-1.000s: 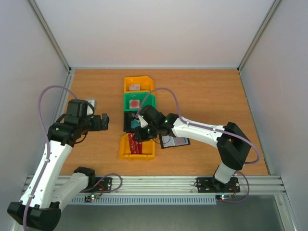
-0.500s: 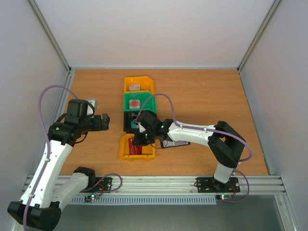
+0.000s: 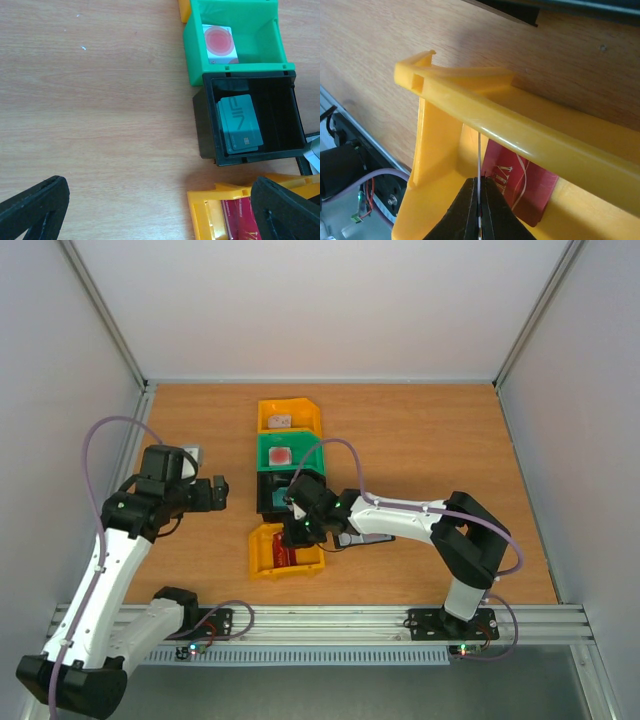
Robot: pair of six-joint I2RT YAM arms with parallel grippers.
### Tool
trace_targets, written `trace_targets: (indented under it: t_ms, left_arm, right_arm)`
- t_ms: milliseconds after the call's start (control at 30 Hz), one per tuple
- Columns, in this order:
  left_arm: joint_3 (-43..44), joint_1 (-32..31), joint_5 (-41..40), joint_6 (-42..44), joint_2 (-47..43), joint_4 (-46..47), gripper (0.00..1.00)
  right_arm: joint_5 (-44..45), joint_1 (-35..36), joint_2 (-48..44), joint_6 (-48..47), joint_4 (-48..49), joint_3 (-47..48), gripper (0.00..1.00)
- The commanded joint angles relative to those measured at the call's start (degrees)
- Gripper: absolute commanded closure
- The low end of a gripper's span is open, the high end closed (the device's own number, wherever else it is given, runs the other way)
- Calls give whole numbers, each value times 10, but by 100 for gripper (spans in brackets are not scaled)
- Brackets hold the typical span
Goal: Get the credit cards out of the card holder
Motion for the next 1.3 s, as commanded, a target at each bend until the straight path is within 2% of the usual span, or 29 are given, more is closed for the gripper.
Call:
trace_targets:
  t_ms: [0,333,500,733,1033,1267]
  left_arm:
    - [17,3,14,-4,11,19,1]
    - [28,3,20,-3,14,18,1]
    - [25,4,17,-2,11,14,1]
    - [27,3,13,2,5,5,1]
    - [32,3,11,4,-2,0,1]
    - [42,4,17,5,5,3,1]
  right_arm:
    - [2,2,6,-17,-26,33,96]
    - [2,2,44,-22,-49,67,94]
    - [26,2,20,-16,-77,61,98]
    - [56,1,2,-5,-98,57,98]
    - [84,2,8,4,-147,82,81]
    - [111,7,7,1,-207,124,76]
